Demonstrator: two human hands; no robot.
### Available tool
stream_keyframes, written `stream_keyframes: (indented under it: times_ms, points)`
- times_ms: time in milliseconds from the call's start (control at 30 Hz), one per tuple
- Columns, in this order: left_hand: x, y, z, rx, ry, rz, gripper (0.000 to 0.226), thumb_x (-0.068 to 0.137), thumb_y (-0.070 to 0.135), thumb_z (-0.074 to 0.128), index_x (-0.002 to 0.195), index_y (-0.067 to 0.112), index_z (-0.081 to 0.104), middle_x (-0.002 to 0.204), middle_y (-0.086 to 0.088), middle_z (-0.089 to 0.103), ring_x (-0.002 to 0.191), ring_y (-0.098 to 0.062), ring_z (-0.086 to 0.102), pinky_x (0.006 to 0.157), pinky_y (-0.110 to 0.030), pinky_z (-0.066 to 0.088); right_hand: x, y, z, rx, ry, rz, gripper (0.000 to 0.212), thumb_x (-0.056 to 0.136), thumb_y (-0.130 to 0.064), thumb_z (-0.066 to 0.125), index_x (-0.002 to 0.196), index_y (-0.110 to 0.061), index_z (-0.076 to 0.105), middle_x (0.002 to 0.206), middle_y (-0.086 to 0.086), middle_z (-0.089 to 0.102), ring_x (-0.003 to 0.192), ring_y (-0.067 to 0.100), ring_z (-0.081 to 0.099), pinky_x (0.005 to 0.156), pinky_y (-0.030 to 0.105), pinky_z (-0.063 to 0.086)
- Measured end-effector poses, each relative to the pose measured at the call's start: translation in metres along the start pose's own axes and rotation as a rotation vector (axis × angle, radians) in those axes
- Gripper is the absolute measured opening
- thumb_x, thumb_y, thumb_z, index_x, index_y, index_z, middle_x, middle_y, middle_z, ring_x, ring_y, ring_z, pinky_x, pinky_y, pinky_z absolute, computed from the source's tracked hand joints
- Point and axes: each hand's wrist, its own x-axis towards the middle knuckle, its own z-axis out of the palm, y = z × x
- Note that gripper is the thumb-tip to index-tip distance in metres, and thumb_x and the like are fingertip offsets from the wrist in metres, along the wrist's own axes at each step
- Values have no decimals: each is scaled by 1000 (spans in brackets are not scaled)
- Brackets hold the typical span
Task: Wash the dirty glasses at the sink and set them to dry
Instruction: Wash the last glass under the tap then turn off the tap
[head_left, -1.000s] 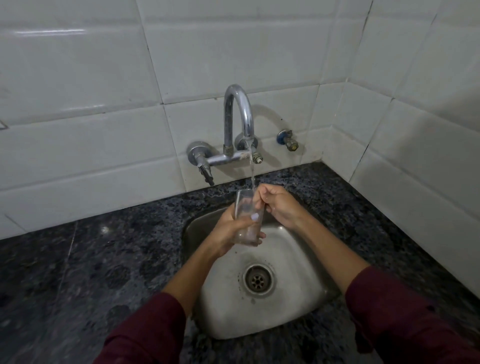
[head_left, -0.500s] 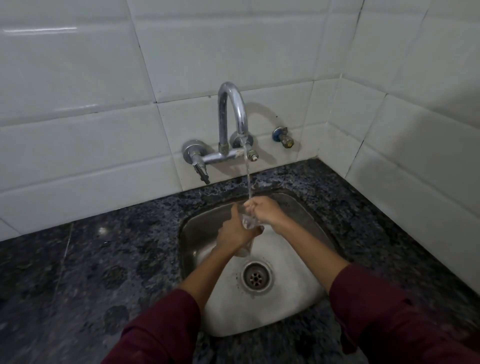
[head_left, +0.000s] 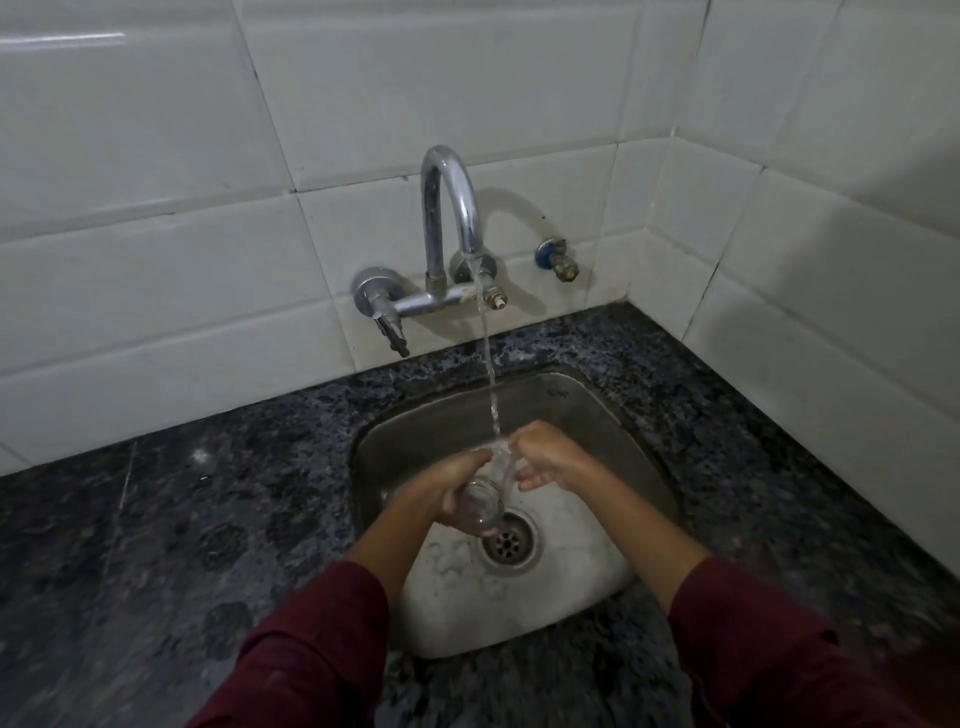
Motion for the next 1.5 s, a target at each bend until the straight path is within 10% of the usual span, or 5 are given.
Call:
stream_keyframes:
  times_ms: [467,767,1000,1300,1500]
  points:
    - [-18,18,3,-18,92,845,17,99,12,45,82,14,50,81,-6,59,74,-20,56,67,-33,47,-18,11,0,-665,166,-575,106,71,-32,68,140,-53,-9,136,9,40,110,32,55,77,37,47]
    - [-33,14,-8,-76,-97,975,24,94,-7,40,75,7,44,62,3,61,57,-9,59,55,-23,51,-15,-2,-26,246,-466,-316,91,69,-1,74,127,-60,35,122,13,57,79,26,67,78,48,55]
    - [-38,31,-16,254,201,954,19,93,9,56,74,10,59,73,-7,61,69,-19,55,63,-30,45,-19,-13,-2,-913,240,-570,113,66,-35,77,138,-54,-9,118,18,57,101,40,59,82,42,48]
    - [-56,34,-29,98,-43,1055,23,88,-5,54,67,6,55,125,-11,60,115,-19,57,88,-32,51,-15,-15,-20,313,-574,-312,87,71,-7,68,141,-40,27,100,16,66,70,24,68,66,37,55]
    - [-56,36,-22,57,20,928,6,91,3,57,86,6,59,86,-10,64,79,-24,64,70,-37,57,-16,-32,-8,-654,97,-522,108,65,-30,78,143,-48,5,120,14,61,91,30,66,76,39,55]
